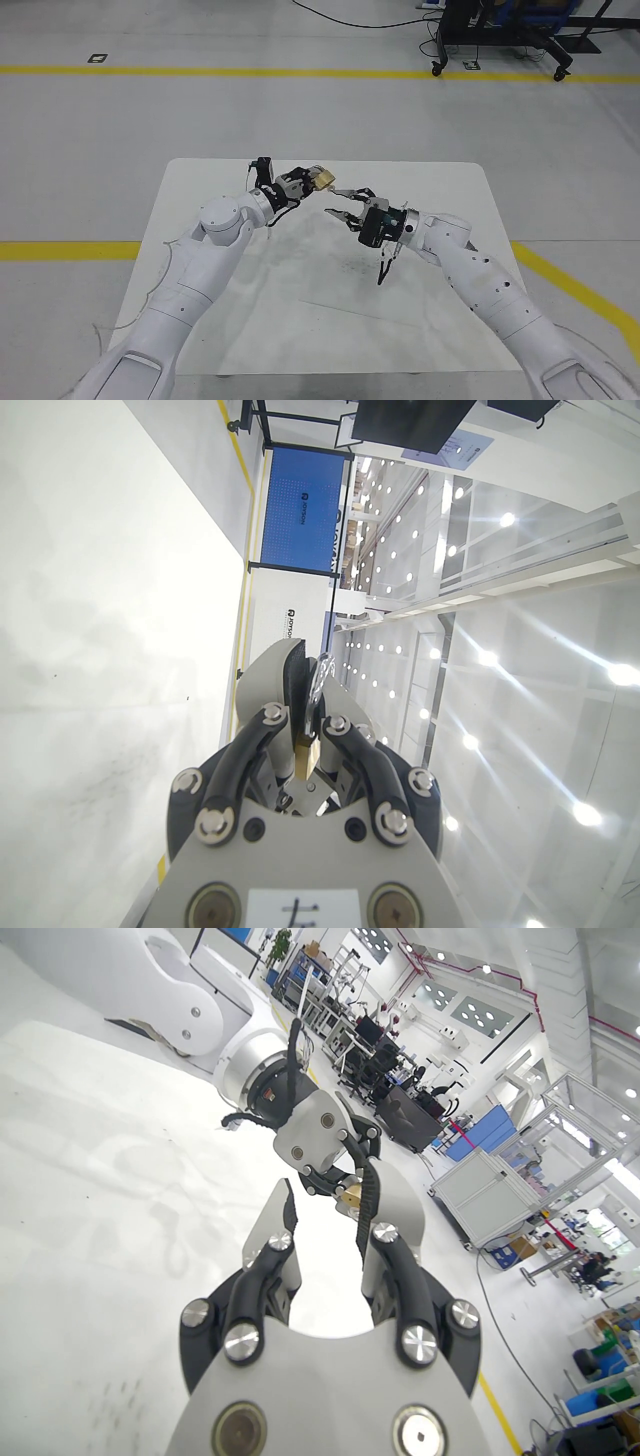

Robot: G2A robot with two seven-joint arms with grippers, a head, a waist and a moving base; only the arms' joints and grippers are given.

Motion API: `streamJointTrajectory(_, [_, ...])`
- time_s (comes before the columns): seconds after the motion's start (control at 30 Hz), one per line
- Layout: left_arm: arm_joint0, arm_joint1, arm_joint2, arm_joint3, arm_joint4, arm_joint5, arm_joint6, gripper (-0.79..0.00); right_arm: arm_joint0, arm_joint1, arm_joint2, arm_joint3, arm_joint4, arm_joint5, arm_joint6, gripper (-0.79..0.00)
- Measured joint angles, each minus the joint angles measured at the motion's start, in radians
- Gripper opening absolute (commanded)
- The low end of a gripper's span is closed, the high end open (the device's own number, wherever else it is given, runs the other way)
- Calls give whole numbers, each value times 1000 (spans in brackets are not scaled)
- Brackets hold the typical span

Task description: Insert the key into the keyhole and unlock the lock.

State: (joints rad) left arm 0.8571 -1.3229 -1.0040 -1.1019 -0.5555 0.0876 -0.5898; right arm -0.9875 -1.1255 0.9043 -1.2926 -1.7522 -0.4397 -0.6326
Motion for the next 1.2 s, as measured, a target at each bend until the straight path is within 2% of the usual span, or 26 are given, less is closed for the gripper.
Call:
streamJointTrajectory(0.33, [-16,-8,1,26,5,9,-17,-785,-18,-13,-28,-36,-150,207,100,-570])
streamJointTrajectory(0.6, [-22,-12,1,32,19,21,-23,-785,-54,-16,-22,-67,-270,362,178,-523])
streamJointTrajectory(0.8, [-24,-15,2,30,34,27,-20,-785,-63,-19,-14,-83,-310,385,221,-533])
streamJointTrajectory(0.83, [-24,-15,1,31,34,27,-22,-785,-63,-20,-14,-85,-313,385,225,-545])
streamJointTrajectory(0.9, [-23,-16,-1,31,33,28,-24,-785,-64,-22,-14,-87,-314,381,233,-634])
streamJointTrajectory(0.93, [-23,-16,-1,31,34,27,-25,-785,-64,-23,-14,-88,-315,380,234,-745])
streamJointTrajectory(0.97, [-24,-16,-2,32,37,27,-25,-785,-64,-24,-14,-88,-315,379,235,-785])
streamJointTrajectory(1.2, [-23,-18,-6,29,47,29,-30,-785,-66,-29,-6,-89,-309,358,246,-785])
